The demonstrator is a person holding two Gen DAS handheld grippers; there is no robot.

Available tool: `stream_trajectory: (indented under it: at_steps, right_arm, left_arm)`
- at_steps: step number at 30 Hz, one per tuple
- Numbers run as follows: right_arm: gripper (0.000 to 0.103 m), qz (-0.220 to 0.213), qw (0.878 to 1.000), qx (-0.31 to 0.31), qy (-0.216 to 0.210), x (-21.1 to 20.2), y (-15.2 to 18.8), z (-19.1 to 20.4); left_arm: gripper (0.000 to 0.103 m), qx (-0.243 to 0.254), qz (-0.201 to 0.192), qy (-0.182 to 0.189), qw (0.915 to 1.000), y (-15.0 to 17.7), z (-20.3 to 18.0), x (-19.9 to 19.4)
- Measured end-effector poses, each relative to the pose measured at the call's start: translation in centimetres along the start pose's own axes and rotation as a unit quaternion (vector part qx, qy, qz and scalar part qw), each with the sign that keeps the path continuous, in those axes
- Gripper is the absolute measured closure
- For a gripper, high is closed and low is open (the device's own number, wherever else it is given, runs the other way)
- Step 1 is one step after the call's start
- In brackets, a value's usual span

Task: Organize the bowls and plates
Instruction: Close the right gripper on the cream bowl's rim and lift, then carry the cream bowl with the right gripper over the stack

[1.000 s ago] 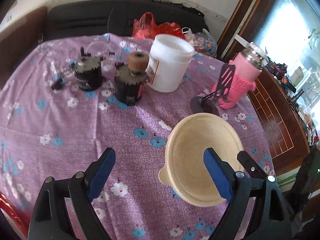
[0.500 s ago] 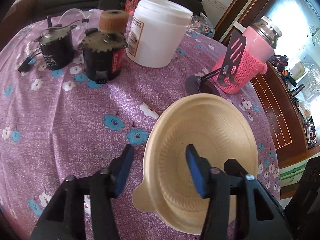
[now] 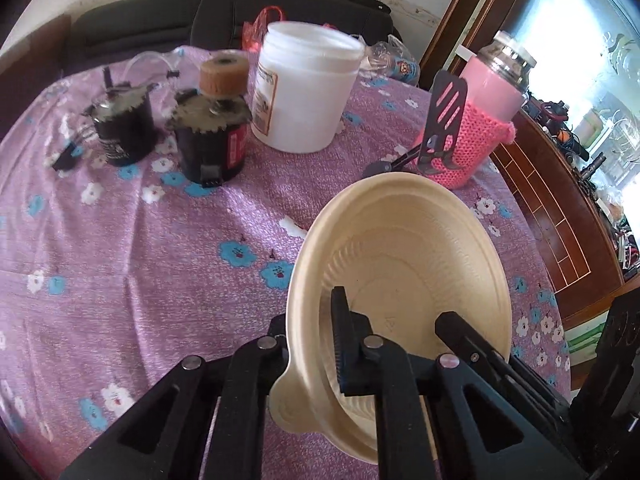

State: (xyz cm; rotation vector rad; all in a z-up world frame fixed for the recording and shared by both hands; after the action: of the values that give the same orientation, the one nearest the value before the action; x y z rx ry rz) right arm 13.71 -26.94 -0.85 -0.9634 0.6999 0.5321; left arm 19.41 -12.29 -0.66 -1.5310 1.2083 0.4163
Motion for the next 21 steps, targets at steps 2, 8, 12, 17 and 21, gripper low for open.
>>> stream_trajectory:
  at_steps: [2, 8, 12, 17, 21]
  right_arm:
    - [0.086, -0.007, 1.000, -0.006, -0.009, -0.6, 0.1, 0.5]
    - [0.086, -0.015, 0.998, -0.037, -0.045, -2.3, 1.2, 3.5]
    - [0.086, -0.024, 0.995, -0.073, -0.068, -4.0, 2.3, 6.8]
    - [0.085, -0.034, 0.990, -0.103, -0.090, -6.7, 3.9, 10.8]
    - [0.085, -0.035, 0.985, -0.123, -0.112, -9.0, 5.6, 14.4]
  left_arm:
    - [0.092, 0.000, -0.009, -0.004, 0.9999, 0.2, 0.2, -1.3]
    - [0.092, -0.009, -0.039, -0.028, 0.9988, 1.5, 1.8, -5.8]
    - [0.092, -0.021, -0.065, -0.041, 0.9968, 2.4, 3.4, -9.7]
    - [0.092, -0.028, -0.100, -0.052, 0.9932, 3.8, 5.2, -15.1]
    - [0.092, -0.031, -0.136, -0.068, 0.9879, 5.2, 6.5, -19.4]
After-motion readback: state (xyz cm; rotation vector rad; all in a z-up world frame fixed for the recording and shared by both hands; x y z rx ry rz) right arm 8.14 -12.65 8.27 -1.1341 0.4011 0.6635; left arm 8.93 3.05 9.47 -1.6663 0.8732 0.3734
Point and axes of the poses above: each gripper's, at about its wrist camera, not at the fingertips, and x roughly the way its jaws point, z to its left, y to its underside, the point moved 5 cm from there along x, roughly the way its jaws point, and after that the axes turned 7 degrees about y, right-handed, at the moved point
